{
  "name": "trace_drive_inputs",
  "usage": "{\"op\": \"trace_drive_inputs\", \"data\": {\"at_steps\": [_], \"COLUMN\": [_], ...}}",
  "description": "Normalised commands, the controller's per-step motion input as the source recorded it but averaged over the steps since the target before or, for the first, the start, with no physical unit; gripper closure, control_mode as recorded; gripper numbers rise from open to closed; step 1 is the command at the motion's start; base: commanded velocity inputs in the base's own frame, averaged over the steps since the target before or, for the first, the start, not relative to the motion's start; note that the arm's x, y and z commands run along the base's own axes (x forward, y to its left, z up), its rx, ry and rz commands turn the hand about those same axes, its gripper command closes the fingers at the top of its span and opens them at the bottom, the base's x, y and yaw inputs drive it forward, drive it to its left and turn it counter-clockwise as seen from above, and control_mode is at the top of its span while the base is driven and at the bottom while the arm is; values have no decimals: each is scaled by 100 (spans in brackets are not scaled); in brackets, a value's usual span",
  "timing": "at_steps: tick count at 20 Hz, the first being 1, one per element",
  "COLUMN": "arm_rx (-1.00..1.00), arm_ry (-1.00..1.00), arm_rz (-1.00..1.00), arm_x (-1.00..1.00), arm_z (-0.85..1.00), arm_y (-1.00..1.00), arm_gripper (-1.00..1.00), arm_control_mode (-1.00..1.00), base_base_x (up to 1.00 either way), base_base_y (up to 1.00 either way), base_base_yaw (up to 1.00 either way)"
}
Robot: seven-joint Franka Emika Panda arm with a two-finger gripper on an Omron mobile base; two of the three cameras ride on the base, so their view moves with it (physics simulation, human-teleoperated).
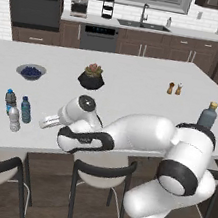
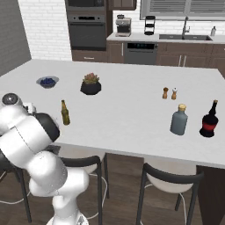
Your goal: Move the plastic bottles in the middle to the plastics group, and the glass bottles in the middle to the glass group.
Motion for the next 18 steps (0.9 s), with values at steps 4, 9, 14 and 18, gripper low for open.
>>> {"op": "trace_drive_inputs", "data": {"at_steps": [4,9,14,18], "arm_rx": [6,-1,-20,-25], "arm_ry": [12,3,2,10], "arm_rz": [-20,-21,-23,-27], "arm_x": [-2,0,5,14], "arm_z": [99,71,11,9], "arm_y": [-92,-85,-80,-66], "arm_gripper": [-100,-100,-100,-100], "arm_control_mode": [-100,-100,-100,-100], "base_base_x": [0,0,0,0], "base_base_y": [0,0,0,0], "base_base_yaw": [0,0,0,0]}}
